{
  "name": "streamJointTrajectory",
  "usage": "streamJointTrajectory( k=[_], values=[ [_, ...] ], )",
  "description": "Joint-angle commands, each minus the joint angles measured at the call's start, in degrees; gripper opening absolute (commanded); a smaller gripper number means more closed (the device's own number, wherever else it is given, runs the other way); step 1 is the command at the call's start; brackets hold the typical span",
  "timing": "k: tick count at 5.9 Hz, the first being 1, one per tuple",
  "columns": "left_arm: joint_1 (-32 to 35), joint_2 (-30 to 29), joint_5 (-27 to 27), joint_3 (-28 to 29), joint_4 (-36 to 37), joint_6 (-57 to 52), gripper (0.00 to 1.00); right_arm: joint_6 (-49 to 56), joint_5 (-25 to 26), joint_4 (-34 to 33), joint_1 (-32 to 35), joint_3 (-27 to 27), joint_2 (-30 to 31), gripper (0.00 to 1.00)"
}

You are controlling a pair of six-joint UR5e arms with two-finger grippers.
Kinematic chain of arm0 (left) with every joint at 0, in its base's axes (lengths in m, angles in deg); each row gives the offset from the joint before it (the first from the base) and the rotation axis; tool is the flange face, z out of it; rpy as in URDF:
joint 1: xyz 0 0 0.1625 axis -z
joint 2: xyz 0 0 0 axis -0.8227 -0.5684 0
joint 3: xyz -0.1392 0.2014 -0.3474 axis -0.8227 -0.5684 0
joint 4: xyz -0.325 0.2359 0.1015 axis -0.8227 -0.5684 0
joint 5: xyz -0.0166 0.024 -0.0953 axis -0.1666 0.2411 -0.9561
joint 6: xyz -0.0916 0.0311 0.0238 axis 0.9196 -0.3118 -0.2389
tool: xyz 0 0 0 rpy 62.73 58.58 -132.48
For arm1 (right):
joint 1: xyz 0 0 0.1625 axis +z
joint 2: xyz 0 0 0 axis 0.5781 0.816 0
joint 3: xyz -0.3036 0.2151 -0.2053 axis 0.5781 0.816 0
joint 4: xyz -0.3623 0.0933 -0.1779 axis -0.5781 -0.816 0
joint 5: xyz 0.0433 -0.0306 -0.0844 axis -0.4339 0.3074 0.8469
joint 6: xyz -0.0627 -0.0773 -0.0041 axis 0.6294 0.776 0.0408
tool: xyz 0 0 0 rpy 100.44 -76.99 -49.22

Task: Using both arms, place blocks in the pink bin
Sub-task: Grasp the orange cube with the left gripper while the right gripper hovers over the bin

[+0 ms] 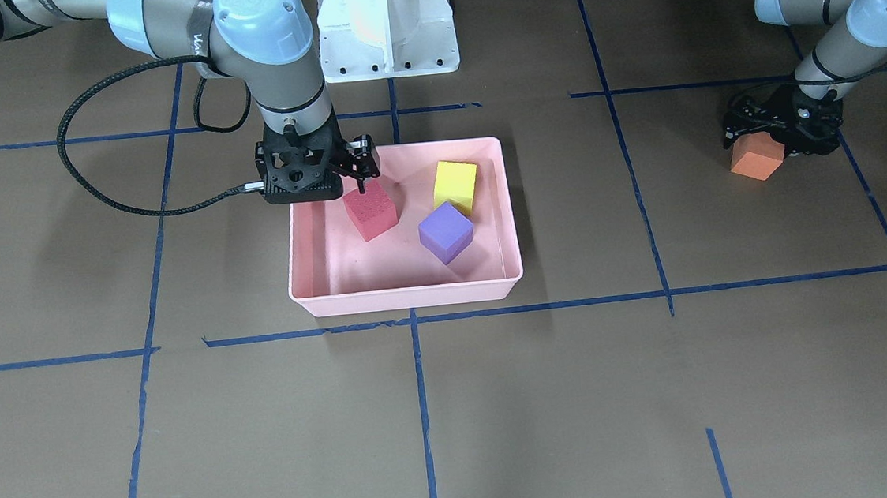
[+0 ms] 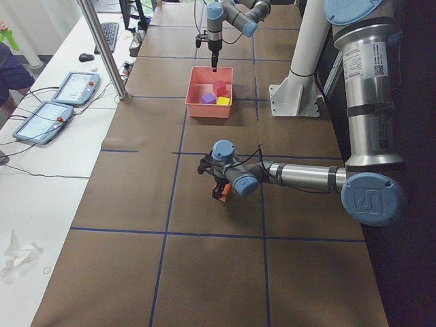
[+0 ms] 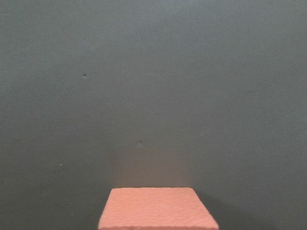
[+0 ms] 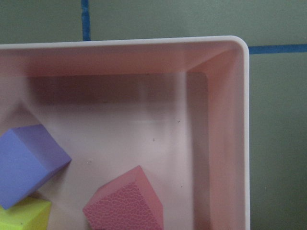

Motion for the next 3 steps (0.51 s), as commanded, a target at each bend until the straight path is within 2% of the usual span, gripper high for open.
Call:
streamJointTrajectory(
  k=[1,2,3],
  values=[
    [-1.09,-0.05,0.02,0.35,0.37,-0.08,0.64,0.41,-0.06,0.07,0.0,-0.39,0.57,1.0],
    [-1.0,-0.22,-1.46,-0.35,0.63,-0.17,0.61,1.11,-0.06,0.07,0.44,-0.4,0.66,1.0],
    [-0.31,-0.57,-6.09,-2.01,0.98,-0.09,0.61,2.6,-0.15,0.07,1.14,-0.4,0.66,1.0]
  ],
)
